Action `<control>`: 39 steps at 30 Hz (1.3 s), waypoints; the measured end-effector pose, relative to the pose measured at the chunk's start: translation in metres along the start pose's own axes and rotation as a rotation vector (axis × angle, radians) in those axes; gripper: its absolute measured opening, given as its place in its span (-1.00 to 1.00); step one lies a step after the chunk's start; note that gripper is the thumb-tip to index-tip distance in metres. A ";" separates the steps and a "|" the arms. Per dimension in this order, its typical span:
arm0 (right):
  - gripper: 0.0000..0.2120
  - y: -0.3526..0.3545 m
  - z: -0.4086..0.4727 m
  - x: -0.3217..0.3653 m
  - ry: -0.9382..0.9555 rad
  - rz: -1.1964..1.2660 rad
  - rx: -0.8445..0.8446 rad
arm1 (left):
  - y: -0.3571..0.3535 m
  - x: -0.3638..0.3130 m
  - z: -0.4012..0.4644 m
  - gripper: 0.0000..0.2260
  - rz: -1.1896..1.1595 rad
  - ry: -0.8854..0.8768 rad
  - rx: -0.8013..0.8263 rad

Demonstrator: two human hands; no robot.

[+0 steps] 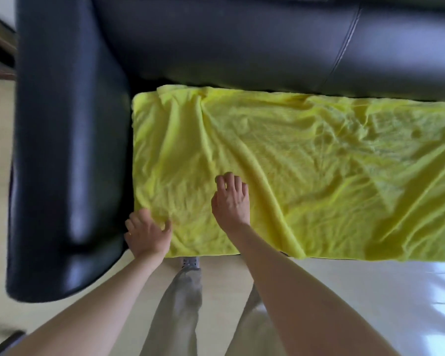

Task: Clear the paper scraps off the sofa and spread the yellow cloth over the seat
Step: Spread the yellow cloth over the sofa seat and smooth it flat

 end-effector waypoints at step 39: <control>-0.65 -0.009 0.017 0.032 0.222 0.065 0.165 | 0.060 -0.114 0.048 -0.69 0.490 -0.359 0.067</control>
Point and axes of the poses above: each hand's wrist, its own z-axis towards the middle knuckle, its own y-axis out of the back of the hand, x = y × z, the point moved 7 cm from there along z, towards the middle knuckle, and after that the axes turned 8 degrees about y, right-handed, at the moved point
